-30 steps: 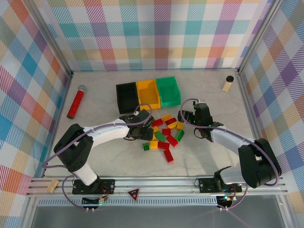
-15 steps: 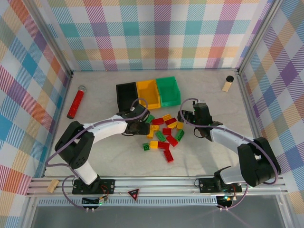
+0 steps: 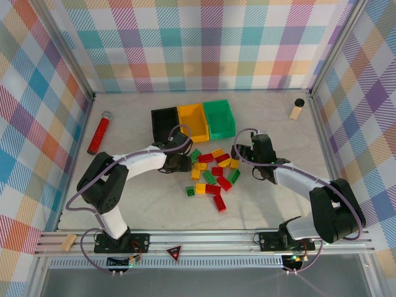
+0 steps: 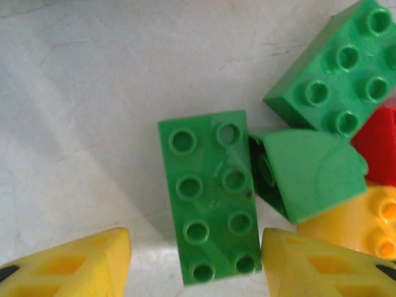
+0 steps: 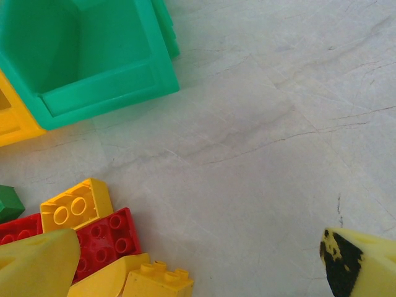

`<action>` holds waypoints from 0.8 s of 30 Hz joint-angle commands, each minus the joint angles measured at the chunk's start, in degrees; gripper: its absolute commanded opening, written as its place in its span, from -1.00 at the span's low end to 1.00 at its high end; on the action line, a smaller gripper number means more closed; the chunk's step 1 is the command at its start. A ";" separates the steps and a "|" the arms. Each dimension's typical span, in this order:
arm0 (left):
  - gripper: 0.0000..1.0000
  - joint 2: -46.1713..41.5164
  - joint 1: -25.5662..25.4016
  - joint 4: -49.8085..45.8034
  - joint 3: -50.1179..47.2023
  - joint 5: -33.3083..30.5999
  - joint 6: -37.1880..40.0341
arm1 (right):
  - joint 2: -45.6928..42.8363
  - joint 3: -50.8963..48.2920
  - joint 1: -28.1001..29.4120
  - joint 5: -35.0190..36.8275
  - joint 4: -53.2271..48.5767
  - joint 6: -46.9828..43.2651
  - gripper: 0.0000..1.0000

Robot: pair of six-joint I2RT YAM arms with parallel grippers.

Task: Sort the legos into containers by color
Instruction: Pick up the lego from the center of the table, then place the lego in the container.

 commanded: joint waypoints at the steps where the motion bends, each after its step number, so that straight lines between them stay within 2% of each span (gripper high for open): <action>1: 0.11 2.48 0.90 -0.51 2.90 1.84 1.43 | 0.44 1.78 0.31 0.26 -0.26 0.82 0.98; 4: -0.22 4.57 0.99 -1.17 4.63 2.98 2.16 | 0.49 1.77 0.35 0.35 -0.18 0.80 0.98; 6: -0.25 4.42 0.99 -0.85 4.58 3.21 2.02 | 0.49 1.89 0.35 0.35 -0.28 0.73 0.98; 8: -0.38 3.29 0.99 -0.87 4.23 2.91 1.98 | 0.51 1.92 0.36 0.38 -0.35 0.68 0.98; 17: -0.40 -8.55 1.61 -4.18 4.20 -5.89 5.36 | 1.05 2.35 0.44 0.07 -0.63 0.73 0.98; 24: -0.41 -6.50 9.33 -7.97 13.63 -3.67 10.24 | 1.11 2.71 0.53 -0.17 -1.22 0.79 0.98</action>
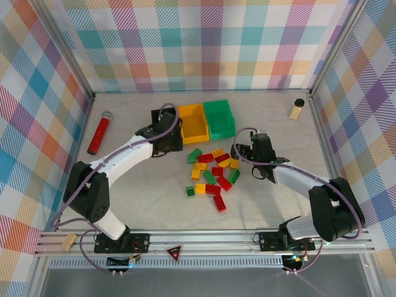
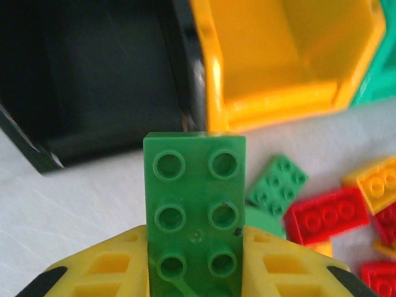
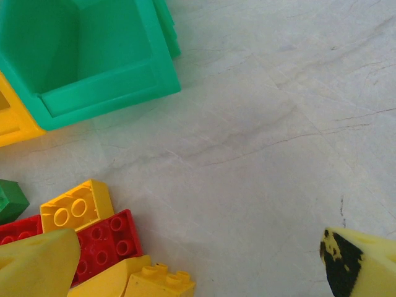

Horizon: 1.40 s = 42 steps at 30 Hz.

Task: Sort the legos into containers by color
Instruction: Place the lego in the container, then pick up the lego from the center of the table.

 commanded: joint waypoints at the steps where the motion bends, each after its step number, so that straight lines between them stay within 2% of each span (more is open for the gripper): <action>1: -0.41 2.68 4.74 -2.48 4.65 1.16 3.72 | 0.23 1.78 0.48 -0.15 -0.60 0.75 0.99; 8: -0.33 12.89 9.52 -2.94 13.81 8.55 3.93 | 0.10 2.01 0.49 0.32 -1.07 0.36 0.98; 9: -0.27 13.73 9.52 -2.88 14.40 8.72 3.91 | 0.10 2.02 0.49 0.29 -1.04 0.36 0.98; 10: -0.11 14.31 9.51 -3.05 14.81 8.25 3.58 | 0.16 2.07 0.49 0.24 -1.06 0.38 0.98; 11: 0.05 14.53 9.52 -3.58 15.08 7.07 2.50 | 0.19 2.17 0.49 0.12 -1.07 0.38 0.98; 17: 0.17 7.08 8.63 2.03 6.57 8.08 -0.54 | 0.71 2.54 0.57 -0.46 -1.43 0.41 0.98; 22: 0.20 -0.69 4.30 3.82 -0.68 6.97 -1.34 | 1.58 3.01 0.66 -1.53 -1.56 0.77 0.99; 28: 0.20 -3.74 -4.69 3.39 -5.28 5.80 -0.92 | 3.16 4.02 0.92 -1.91 -2.25 0.66 0.98; 34: 0.19 -1.08 -11.03 4.56 -6.43 5.29 -1.45 | 3.07 3.92 1.12 -1.75 -2.26 0.79 0.98; 39: 0.19 4.13 -12.65 3.39 -4.21 3.62 -1.48 | 4.01 4.57 1.19 -1.78 -2.62 0.56 0.99; 42: 0.20 7.72 -12.75 0.64 -2.04 0.28 -2.54 | 4.23 4.76 1.27 -1.91 -2.66 0.63 0.98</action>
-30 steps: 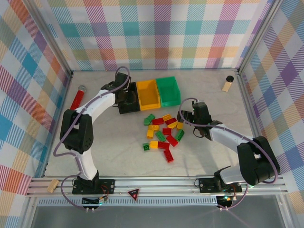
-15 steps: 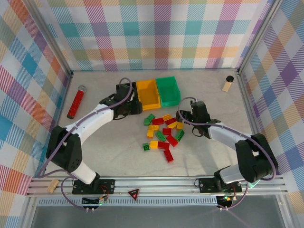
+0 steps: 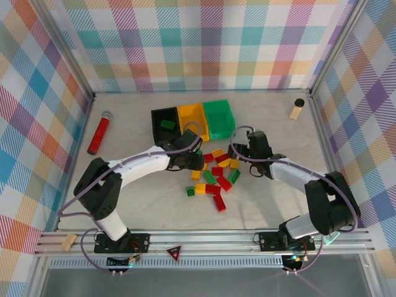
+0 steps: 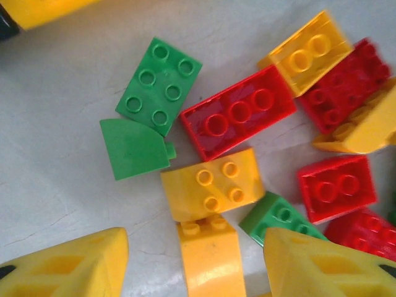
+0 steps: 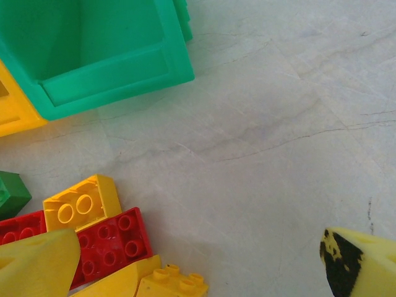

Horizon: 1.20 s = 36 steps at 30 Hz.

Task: Sort the legos into containers by color
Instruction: Pick up the lego from the center of the table.

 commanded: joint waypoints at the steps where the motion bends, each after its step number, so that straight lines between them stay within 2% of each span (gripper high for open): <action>1: 0.20 3.79 -0.12 -4.70 4.11 -5.62 -2.07 | 0.63 1.62 0.56 -0.68 -0.71 0.64 0.98; 3: 0.20 6.44 -0.12 -7.34 6.62 -7.05 -2.09 | 0.67 1.67 0.51 -0.60 -0.68 0.58 0.98; 12: 0.20 9.60 0.43 -6.76 8.92 -8.13 -2.73 | 1.90 2.43 0.47 -0.94 -0.76 0.51 0.99; 19: 0.11 11.88 2.86 -5.84 9.70 -4.46 -3.11 | 1.64 2.39 0.60 -0.58 -0.80 0.30 0.99; 23: 0.02 12.11 4.33 -4.42 8.84 -2.88 -3.81 | 1.57 2.44 0.59 -0.76 -0.93 0.38 0.98; 27: -0.17 12.17 5.30 -2.86 8.29 -0.75 -4.01 | 1.63 2.39 0.60 -0.77 -0.76 0.38 0.98; 30: -0.24 12.60 5.57 -2.51 8.46 -0.50 -3.95 | 1.99 2.64 0.64 -0.77 -0.85 0.32 0.98; 32: -0.38 13.02 5.76 -2.26 8.55 0.07 -3.86 | 2.07 2.65 0.69 -0.75 -0.92 0.29 0.98; 36: -0.47 12.62 5.85 -2.24 8.32 0.36 -3.76 | 1.99 2.65 0.71 -0.43 -0.93 0.20 0.98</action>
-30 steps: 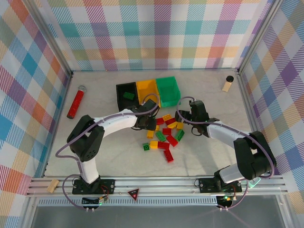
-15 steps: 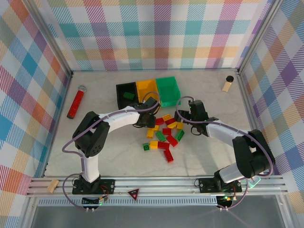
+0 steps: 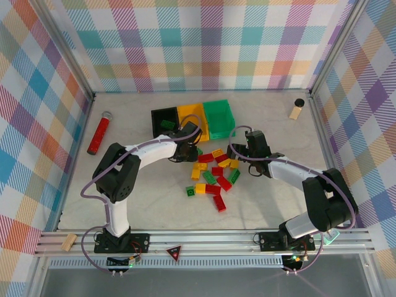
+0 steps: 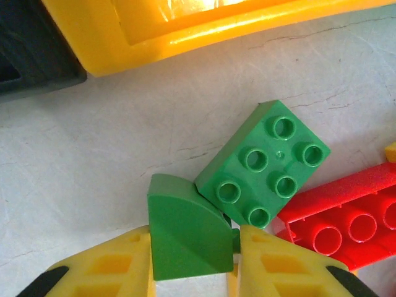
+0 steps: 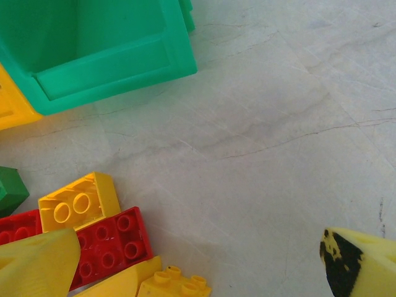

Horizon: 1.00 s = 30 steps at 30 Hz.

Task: Sort the legos into containers by color
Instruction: Pick up the lego from the center of the table, then place the lego in the container.

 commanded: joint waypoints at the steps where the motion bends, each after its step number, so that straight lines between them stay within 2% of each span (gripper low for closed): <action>1: -0.47 0.22 0.39 0.19 -0.58 1.36 -0.10 | 0.50 1.82 0.38 -0.29 -0.42 0.22 0.99; 8: -0.48 -5.01 0.39 -0.94 -0.91 -1.12 0.80 | 0.59 1.95 0.47 -0.37 -0.57 0.22 0.98; 13: -0.48 -9.44 1.02 -3.18 -0.05 -6.73 2.99 | 0.72 2.12 0.56 -0.47 -0.65 0.22 0.98; 22: -0.49 -10.66 9.58 -4.53 4.20 -2.67 5.97 | 0.77 2.20 0.77 -0.49 -0.63 0.22 0.99; 26: -0.48 -10.16 12.74 -4.60 6.69 -2.76 6.51 | 1.01 2.28 0.91 -0.38 -0.58 0.08 0.98; 28: -0.36 -9.99 13.84 -4.19 7.25 -2.70 6.26 | 1.20 2.50 0.89 -0.38 -0.67 0.05 0.98; 30: 0.00 -9.58 14.60 -3.90 7.67 -1.77 5.94 | 1.22 2.61 0.98 -0.47 -0.68 -0.10 0.98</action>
